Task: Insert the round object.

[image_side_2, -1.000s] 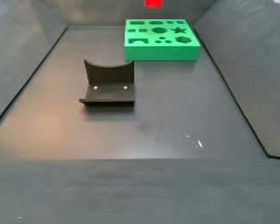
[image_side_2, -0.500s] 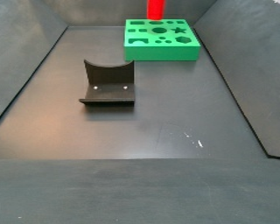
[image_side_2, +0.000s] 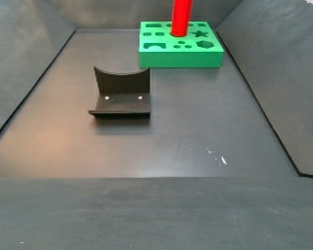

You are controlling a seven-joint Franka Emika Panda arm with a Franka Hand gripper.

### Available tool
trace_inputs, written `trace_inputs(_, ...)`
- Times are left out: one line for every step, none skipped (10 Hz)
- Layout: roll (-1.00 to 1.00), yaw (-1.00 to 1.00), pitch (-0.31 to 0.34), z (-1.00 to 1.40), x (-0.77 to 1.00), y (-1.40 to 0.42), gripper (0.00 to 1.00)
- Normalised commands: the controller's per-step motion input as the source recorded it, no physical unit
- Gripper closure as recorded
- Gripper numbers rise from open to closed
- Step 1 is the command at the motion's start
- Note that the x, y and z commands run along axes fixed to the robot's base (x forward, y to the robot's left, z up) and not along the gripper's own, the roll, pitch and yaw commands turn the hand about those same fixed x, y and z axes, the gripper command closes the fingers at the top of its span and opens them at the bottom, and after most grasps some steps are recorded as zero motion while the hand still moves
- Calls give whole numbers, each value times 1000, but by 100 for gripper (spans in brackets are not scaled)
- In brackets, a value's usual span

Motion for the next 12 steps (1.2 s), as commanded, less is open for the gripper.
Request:
trace_inputs(-166, 0, -46, -151, -66, -166, 100)
trace_inputs(-144, 23, -41, -203, -11, -83, 100)
trace_inputs(-47, 97, 0, -323, 0, 9, 100)
trace_inputs(0, 120, 0, -329, 177, 117, 100)
trace_inputs(0, 80, 16, -331, 257, 77, 100)
trace_inputs(0, 57, 29, -351, 309, 54, 100)
trace_inputs(0, 31, 9, -331, 214, 57, 100)
trace_inputs(-4, 0, 0, -254, 71, 0, 100)
trace_inputs(0, 0, 0, -203, 0, 0, 100)
trace_inputs(56, 0, 0, -217, 0, 0, 100)
trace_inputs(100, 0, 0, -263, 0, 0, 100)
trace_inputs(77, 0, 0, -294, 17, 0, 100)
